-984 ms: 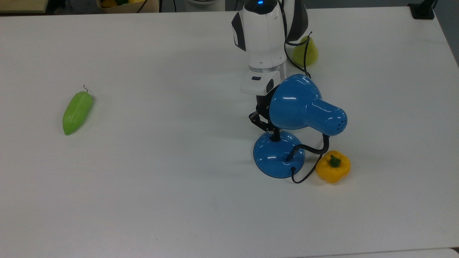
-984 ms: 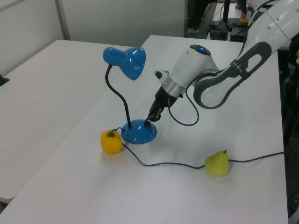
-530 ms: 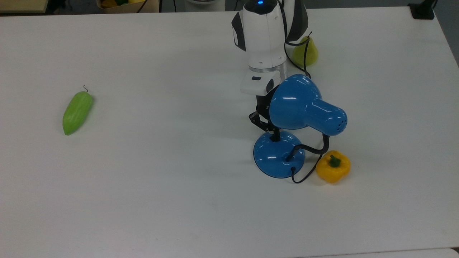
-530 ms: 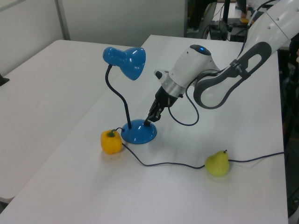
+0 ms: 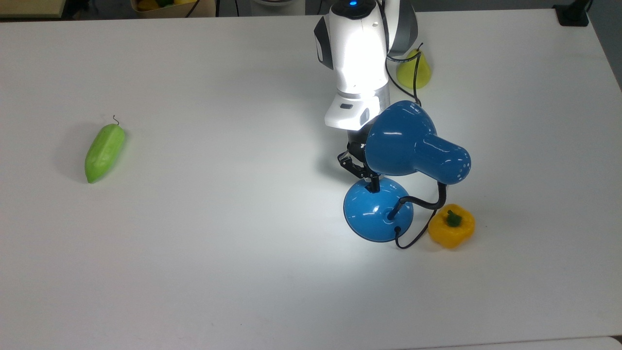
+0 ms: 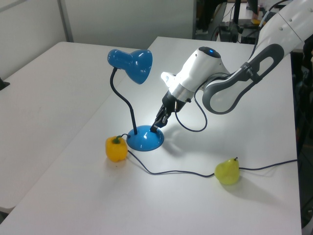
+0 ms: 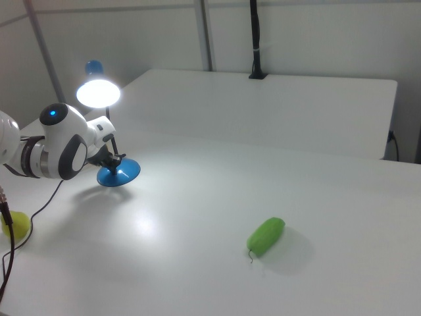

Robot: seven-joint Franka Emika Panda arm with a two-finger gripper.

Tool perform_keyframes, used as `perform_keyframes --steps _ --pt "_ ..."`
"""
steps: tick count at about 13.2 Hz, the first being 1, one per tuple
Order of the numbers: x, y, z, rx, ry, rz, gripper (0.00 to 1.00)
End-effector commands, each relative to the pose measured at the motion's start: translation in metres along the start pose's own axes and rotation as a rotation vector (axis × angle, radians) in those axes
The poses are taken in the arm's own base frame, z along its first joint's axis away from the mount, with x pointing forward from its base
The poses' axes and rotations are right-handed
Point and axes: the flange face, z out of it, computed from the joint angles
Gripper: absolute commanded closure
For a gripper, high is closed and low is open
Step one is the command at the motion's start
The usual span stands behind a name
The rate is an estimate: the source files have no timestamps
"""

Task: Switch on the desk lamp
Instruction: 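Lift the gripper up and away from the lit lamp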

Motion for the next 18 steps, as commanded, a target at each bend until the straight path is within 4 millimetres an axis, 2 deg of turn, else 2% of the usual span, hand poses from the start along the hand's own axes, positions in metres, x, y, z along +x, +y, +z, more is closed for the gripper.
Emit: perform_keyframes --steps 1,5,13,15,18 --pt "-0.010 -0.008 0.016 0.010 -0.028 0.038 1.00" --pt "-0.009 -0.008 0.013 0.010 -0.026 0.036 1.00" --pt "0.009 -0.015 -0.023 0.018 -0.010 0.062 1.00" --pt "0.004 -0.018 -0.025 0.018 -0.079 0.055 1.00" --pt "-0.007 -0.028 -0.042 0.020 -0.285 0.033 1.00"
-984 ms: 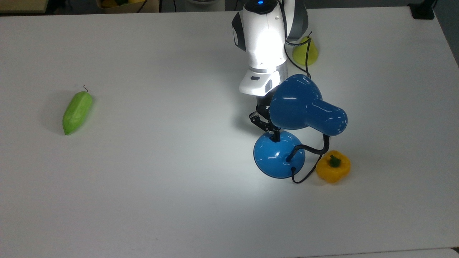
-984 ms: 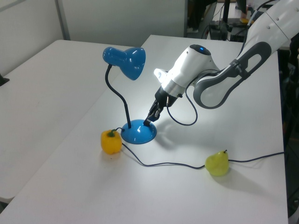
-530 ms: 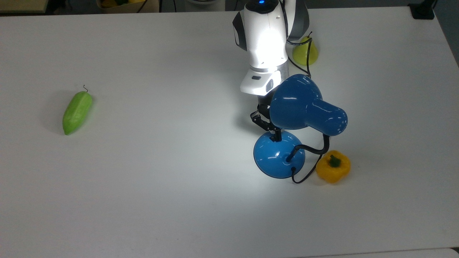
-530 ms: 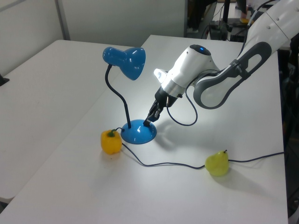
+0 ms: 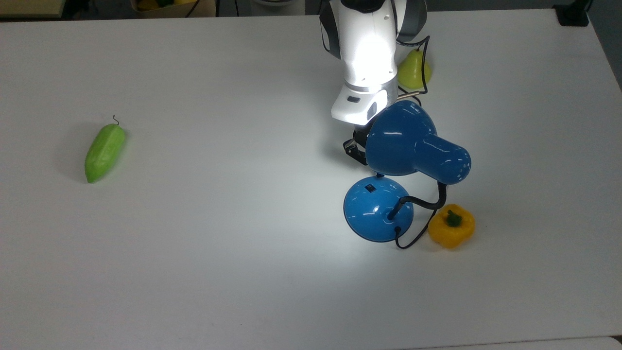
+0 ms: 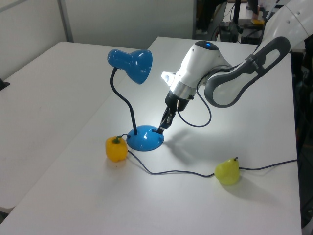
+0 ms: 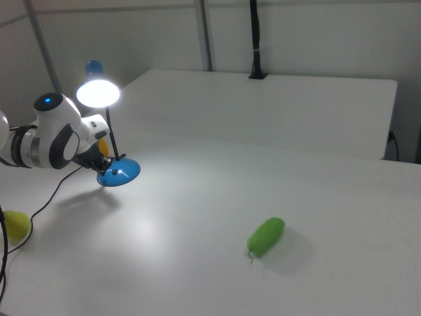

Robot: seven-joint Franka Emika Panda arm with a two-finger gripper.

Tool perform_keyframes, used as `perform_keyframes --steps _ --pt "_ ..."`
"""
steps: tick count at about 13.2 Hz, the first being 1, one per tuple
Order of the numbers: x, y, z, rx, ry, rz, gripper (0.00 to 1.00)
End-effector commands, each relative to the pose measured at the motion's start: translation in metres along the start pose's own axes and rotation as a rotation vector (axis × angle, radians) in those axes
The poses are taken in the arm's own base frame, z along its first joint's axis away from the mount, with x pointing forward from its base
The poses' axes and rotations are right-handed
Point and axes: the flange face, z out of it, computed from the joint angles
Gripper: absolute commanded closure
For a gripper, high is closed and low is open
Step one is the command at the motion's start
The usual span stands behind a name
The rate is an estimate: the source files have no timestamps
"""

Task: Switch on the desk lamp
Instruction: 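Lift the gripper up and away from the lit lamp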

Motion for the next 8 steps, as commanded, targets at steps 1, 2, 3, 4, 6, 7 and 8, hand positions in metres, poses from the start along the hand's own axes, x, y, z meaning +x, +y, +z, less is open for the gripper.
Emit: perform_keyframes --steps 1,2,3,4,6,7,8 --pt "-0.017 -0.017 -0.031 -0.001 -0.232 -0.011 1.00" --pt "-0.024 -0.018 -0.045 -0.005 -0.318 -0.014 0.88" --pt "-0.032 -0.019 -0.065 -0.012 -0.415 -0.019 0.68" --pt "-0.033 -0.019 -0.084 -0.015 -0.452 -0.021 0.56" --pt "-0.035 -0.022 -0.125 -0.018 -0.487 -0.024 0.00" --pt "-0.036 -0.018 -0.158 -0.025 -0.510 -0.006 0.00" --pt "-0.037 -0.017 -0.180 -0.029 -0.522 0.003 0.00"
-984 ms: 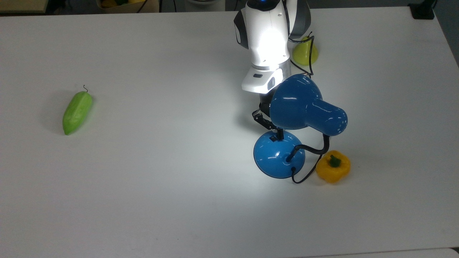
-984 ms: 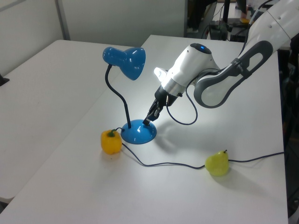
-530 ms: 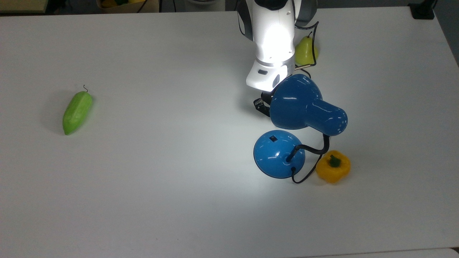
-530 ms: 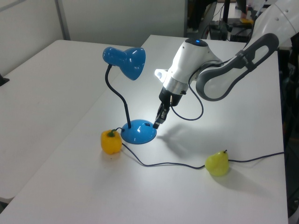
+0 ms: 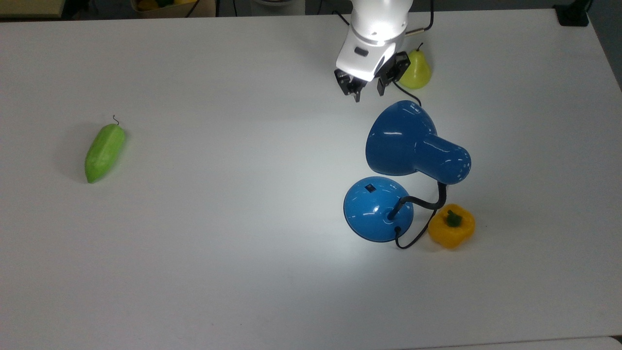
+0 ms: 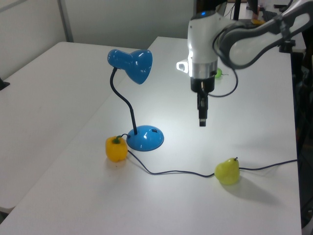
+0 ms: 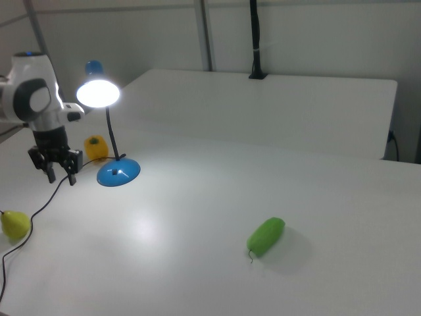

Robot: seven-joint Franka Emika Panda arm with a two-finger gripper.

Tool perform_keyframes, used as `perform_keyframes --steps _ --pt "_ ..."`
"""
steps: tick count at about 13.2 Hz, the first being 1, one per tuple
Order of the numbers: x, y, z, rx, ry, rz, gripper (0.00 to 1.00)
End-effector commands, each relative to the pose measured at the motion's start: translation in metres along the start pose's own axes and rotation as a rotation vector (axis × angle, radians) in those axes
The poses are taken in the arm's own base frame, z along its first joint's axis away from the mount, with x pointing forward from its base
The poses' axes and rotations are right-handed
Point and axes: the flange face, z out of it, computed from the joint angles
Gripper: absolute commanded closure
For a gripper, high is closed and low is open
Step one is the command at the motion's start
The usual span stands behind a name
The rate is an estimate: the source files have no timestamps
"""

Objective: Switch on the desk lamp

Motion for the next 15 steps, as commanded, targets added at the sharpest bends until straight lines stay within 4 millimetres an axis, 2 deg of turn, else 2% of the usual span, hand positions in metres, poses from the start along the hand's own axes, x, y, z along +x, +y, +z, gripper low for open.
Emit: perform_keyframes --steps 1,2,3,5,6,8,10,11,13,15 --pt "-0.051 0.006 -0.076 -0.008 -0.046 0.043 0.00" --pt "-0.066 0.020 -0.104 -0.006 -0.054 0.074 0.00" --pt "-0.073 0.034 -0.126 -0.004 -0.052 0.135 0.00" --pt "-0.077 0.079 -0.168 0.012 -0.011 0.357 0.00" --pt "-0.084 0.102 -0.190 0.020 0.001 0.407 0.00" --pt "-0.101 0.145 -0.222 0.028 0.055 0.488 0.00" --pt "-0.102 0.169 -0.229 0.024 0.117 0.454 0.00" --pt "-0.096 0.182 -0.224 0.022 0.146 0.409 0.00" --pt "-0.080 0.185 -0.212 0.005 0.166 0.245 0.00" --pt "-0.058 0.183 -0.197 -0.010 0.191 0.174 0.00"
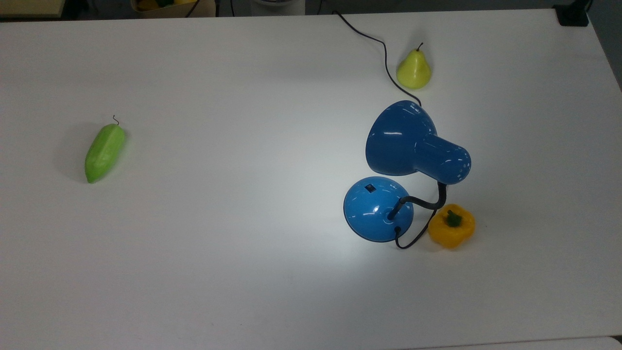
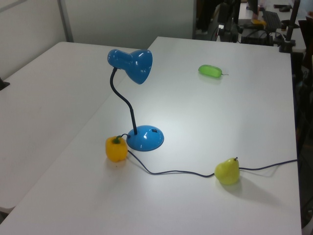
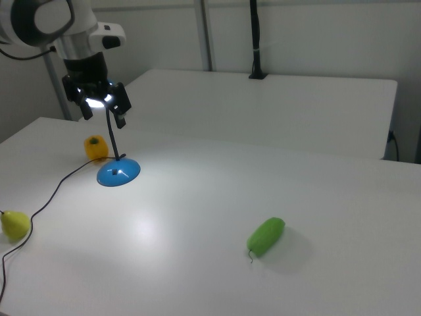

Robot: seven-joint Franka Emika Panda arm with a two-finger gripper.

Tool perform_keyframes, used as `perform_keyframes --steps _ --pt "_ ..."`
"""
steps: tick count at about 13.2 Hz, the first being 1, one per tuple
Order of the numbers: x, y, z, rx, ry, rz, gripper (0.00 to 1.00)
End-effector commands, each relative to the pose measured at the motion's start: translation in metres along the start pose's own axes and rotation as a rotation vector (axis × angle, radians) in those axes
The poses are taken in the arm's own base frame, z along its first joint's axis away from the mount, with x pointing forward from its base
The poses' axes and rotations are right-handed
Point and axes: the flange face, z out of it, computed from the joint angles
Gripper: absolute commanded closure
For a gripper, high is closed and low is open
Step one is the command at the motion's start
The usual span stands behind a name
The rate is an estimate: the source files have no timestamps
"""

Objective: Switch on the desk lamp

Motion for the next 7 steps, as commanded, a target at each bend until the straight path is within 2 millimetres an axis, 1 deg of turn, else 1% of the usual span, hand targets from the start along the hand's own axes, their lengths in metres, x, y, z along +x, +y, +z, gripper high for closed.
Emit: perform_keyframes --steps 1,5,7 --pt "0.0214 -0.0170 0.0227 0.012 0.037 -0.091 0.00" --pt "0.0188 -0.0228 0.0240 0.009 0.027 -0.084 0.00" --pt "0.0185 -0.0221 0.0230 0.010 0.028 -0.082 0.00"
